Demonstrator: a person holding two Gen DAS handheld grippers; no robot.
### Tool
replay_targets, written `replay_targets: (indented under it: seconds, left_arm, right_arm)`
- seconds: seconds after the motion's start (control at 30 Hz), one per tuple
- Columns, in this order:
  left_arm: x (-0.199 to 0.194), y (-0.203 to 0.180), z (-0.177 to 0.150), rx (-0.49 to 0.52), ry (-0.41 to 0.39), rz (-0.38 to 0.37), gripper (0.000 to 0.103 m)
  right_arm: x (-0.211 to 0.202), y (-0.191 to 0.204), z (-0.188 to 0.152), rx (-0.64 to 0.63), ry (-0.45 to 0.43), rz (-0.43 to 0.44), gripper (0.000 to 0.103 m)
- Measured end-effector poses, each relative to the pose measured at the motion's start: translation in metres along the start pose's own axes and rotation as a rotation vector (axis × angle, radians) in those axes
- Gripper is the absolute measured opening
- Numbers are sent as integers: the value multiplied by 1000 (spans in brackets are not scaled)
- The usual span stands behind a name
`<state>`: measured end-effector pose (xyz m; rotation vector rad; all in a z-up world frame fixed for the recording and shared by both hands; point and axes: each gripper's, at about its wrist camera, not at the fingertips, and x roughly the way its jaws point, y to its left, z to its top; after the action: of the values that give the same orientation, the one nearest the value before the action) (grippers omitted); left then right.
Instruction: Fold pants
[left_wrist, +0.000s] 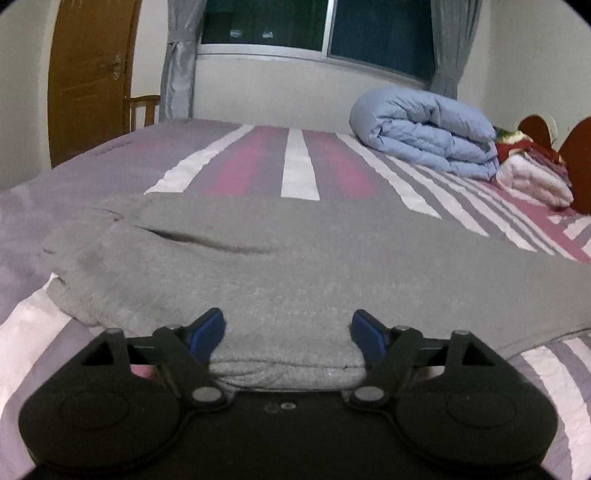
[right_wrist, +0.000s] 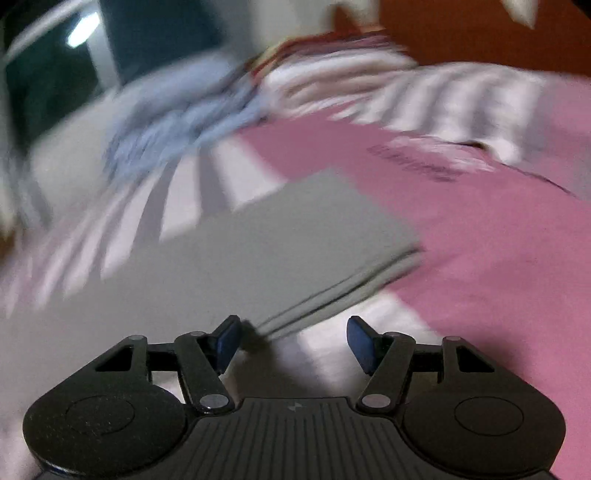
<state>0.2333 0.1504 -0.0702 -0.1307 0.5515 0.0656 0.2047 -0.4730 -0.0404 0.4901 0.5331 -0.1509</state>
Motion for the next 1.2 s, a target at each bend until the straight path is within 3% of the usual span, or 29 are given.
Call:
replay_targets:
  seconds: [0.07, 0.17, 0.2, 0.23, 0.3, 0.43, 0.5, 0.6, 0.8, 0.87, 1.03, 1.2]
  left_arm:
    - [-4, 2, -6, 0, -24, -8, 76]
    - [-3, 5, -10, -22, -29, -18, 79]
    - [-2, 4, -10, -21, -28, -14, 80]
    - [-2, 1, -10, -10, -26, -6, 80]
    - [-3, -2, -11, 7, -25, 4, 81]
    - [-3, -2, -12, 12, -27, 9, 81]
    - [-4, -2, -12, 13, -28, 10, 81]
    - [-3, -2, -13, 13, -29, 10, 81]
    - [-3, -2, -14, 15, -29, 7, 83]
    - [-3, -2, -14, 14, -29, 7, 83]
    - [-4, -2, -13, 17, -27, 8, 83]
    - [-4, -2, -13, 18, -26, 10, 83]
  right_arm:
    - [-18, -21, 3, 98, -66, 56, 63]
    - [-14, -52, 10, 264, -51, 114, 59]
    - [-10, -63, 10, 335, -43, 135, 50]
    - [-4, -73, 10, 409, -23, 163, 33]
    - [6, -87, 6, 514, 9, 192, 31]
    - [18, -92, 18, 535, 22, 165, 31]
    - [12, -90, 26, 523, -23, 126, 31]
    - [0, -92, 30, 538, -112, 162, 31]
    - [1, -122, 26, 734, -134, 165, 31]
    - [4, -130, 22, 787, -111, 178, 31]
    - [10, -117, 25, 735, -83, 232, 32]
    - [29, -105, 25, 704, -25, 196, 31]
